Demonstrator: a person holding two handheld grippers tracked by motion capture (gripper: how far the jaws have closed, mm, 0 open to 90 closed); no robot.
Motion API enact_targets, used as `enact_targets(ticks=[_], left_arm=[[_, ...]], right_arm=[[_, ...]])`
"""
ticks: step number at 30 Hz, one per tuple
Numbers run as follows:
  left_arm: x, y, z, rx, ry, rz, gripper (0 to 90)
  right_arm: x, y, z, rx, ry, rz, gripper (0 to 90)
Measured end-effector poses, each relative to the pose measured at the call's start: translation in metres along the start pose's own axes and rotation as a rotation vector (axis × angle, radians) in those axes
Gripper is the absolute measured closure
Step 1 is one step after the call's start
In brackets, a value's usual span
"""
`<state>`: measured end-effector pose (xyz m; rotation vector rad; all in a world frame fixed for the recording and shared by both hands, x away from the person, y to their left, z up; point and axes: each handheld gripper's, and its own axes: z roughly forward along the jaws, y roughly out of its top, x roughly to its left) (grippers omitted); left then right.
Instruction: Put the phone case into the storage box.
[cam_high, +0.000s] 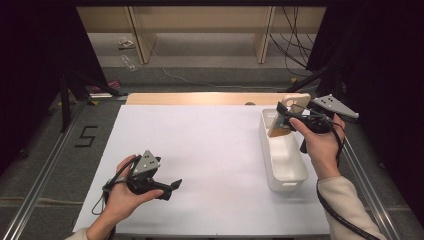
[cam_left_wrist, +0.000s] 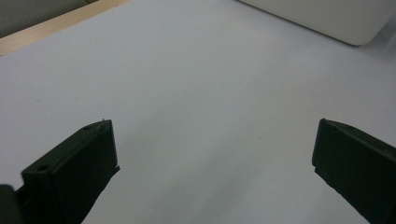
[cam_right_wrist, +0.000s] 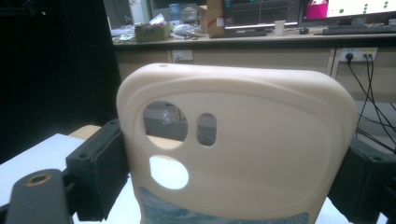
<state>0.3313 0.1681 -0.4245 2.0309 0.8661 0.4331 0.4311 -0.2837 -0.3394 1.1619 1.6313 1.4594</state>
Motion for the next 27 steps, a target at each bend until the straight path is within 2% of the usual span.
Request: enact_targets(ticks=[27], left_arm=[[0.0000,0.0001,0.0011,0.001,-0.002,0.000,0.0]], right_arm=[[-0.0066,0.0083,0.0108,0.014,-0.014,-0.017,13.3]])
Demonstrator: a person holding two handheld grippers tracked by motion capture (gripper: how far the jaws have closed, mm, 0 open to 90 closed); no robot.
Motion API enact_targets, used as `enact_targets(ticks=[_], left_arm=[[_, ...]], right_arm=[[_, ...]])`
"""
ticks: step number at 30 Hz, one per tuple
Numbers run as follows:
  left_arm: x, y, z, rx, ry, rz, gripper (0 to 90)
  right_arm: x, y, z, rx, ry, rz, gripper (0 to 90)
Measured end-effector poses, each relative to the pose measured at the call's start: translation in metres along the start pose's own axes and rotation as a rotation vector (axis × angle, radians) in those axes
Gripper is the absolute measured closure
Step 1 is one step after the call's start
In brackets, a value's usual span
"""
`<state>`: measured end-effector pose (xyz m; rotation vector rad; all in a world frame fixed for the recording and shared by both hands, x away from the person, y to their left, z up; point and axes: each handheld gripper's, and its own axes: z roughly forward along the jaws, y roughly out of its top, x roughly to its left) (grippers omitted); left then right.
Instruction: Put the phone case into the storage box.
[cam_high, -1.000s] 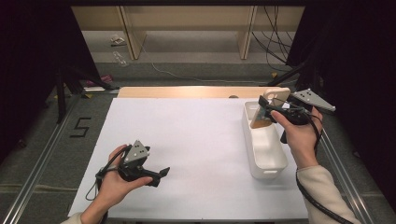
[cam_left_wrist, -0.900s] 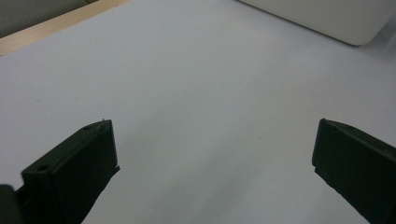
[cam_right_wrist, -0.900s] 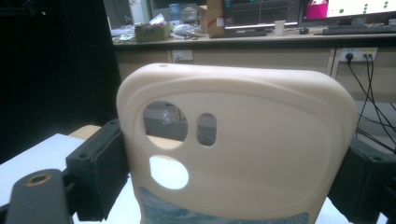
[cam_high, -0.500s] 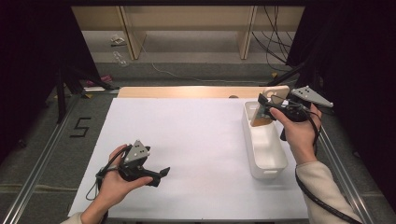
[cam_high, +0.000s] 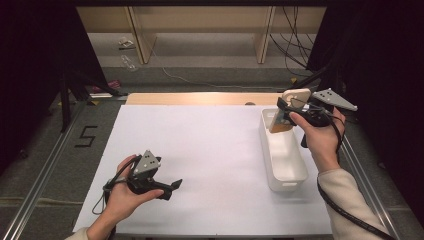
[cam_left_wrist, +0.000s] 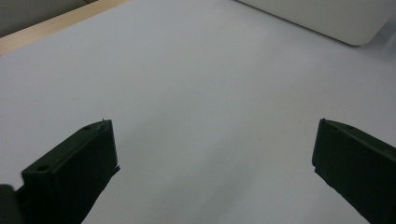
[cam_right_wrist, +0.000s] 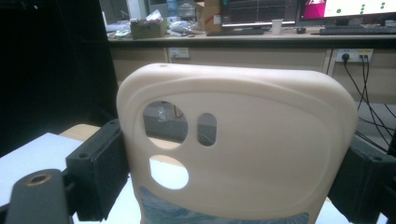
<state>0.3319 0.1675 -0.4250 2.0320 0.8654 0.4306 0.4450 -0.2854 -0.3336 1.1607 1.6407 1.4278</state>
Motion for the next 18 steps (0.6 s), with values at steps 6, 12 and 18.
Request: enact_targets(ticks=[6,12,18], left_arm=[[0.0002,-0.0001,0.0002,-0.001,0.001,-0.001,0.0],[0.0002,0.0001,-0.0001,-0.001,0.001,-0.001,0.0],[0.0002,0.0001,-0.0002,-0.001,0.001,-0.001,0.0]], right_arm=[[-0.0021,-0.0016,0.0021,0.008,-0.003,0.000,13.3],[-0.0033,-0.0009,0.0034,0.012,-0.006,0.002,13.3],[-0.0034,0.0003,0.0055,0.019,-0.006,-0.002,13.3]])
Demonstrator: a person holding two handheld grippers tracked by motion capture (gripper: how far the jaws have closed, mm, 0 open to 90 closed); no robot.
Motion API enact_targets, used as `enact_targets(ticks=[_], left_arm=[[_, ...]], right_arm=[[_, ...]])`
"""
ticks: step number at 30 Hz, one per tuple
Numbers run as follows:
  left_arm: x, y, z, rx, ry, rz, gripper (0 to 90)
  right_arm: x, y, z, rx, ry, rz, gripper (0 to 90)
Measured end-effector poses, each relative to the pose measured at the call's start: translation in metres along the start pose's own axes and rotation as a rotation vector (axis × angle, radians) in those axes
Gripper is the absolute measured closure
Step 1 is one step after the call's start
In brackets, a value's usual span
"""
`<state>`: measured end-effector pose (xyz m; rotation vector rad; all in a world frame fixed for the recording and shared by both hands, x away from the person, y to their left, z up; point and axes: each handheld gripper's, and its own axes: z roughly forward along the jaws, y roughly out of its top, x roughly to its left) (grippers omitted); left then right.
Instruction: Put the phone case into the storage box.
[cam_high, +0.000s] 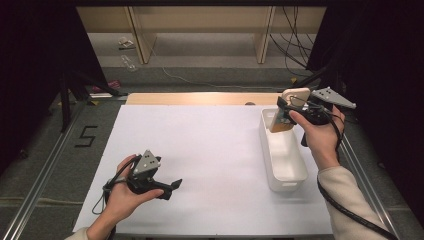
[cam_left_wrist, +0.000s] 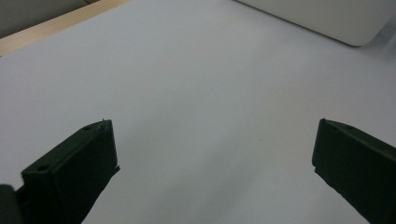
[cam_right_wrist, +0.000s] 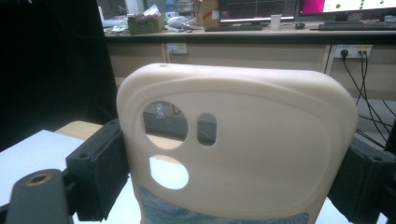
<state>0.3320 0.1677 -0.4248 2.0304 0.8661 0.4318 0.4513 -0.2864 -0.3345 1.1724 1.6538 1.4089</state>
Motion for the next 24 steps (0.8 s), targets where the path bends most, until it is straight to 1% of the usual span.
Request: enact_targets(ticks=[12,19,24], left_arm=[[-0.0002,0.0001,0.0001,0.000,0.001,0.002,0.0],[-0.0002,0.0001,0.0001,-0.001,0.000,0.001,0.0],[-0.0002,0.0001,0.0003,0.001,0.000,0.001,0.0]], right_arm=[[-0.0005,0.0010,0.0044,0.010,0.000,-0.003,13.3],[-0.0023,0.0007,0.0062,0.012,-0.004,0.006,13.3],[-0.0017,0.0025,0.0080,0.015,-0.005,-0.002,13.3]])
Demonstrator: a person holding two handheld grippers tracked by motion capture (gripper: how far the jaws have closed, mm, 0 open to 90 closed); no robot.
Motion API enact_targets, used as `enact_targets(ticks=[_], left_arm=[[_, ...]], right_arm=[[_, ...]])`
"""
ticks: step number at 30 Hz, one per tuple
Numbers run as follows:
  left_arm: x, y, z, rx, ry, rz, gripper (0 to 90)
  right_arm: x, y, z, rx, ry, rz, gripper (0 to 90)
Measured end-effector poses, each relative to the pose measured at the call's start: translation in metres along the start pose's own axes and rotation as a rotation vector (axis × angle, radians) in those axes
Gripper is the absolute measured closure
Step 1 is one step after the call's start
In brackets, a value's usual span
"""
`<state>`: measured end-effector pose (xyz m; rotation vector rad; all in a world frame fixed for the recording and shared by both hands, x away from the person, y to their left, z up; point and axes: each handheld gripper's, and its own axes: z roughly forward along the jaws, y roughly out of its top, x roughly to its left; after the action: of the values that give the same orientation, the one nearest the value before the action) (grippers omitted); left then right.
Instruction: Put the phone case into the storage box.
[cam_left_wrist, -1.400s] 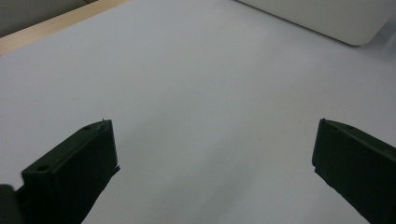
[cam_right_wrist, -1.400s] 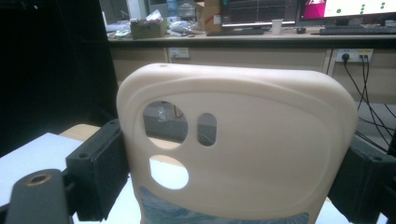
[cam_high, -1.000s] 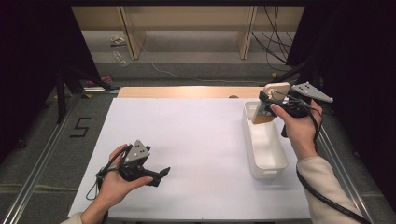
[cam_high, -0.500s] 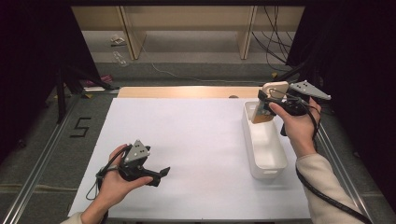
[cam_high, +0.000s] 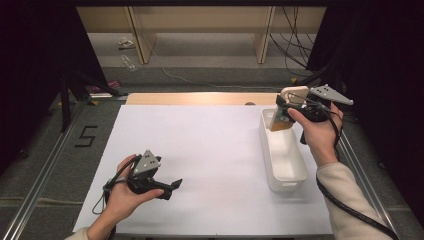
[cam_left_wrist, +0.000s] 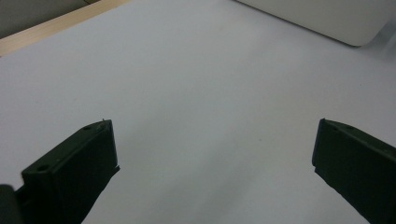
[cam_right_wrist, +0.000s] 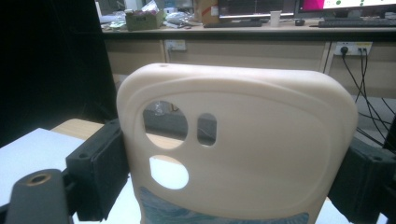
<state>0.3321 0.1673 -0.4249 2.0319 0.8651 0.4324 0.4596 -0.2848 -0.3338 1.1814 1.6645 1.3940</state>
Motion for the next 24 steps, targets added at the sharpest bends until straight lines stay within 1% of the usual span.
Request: enact_targets(ticks=[24], left_arm=[[0.000,0.000,0.000,-0.003,-0.004,0.001,0.0]], right_arm=[[0.002,0.005,0.012,0.006,0.002,0.007,13.3]])
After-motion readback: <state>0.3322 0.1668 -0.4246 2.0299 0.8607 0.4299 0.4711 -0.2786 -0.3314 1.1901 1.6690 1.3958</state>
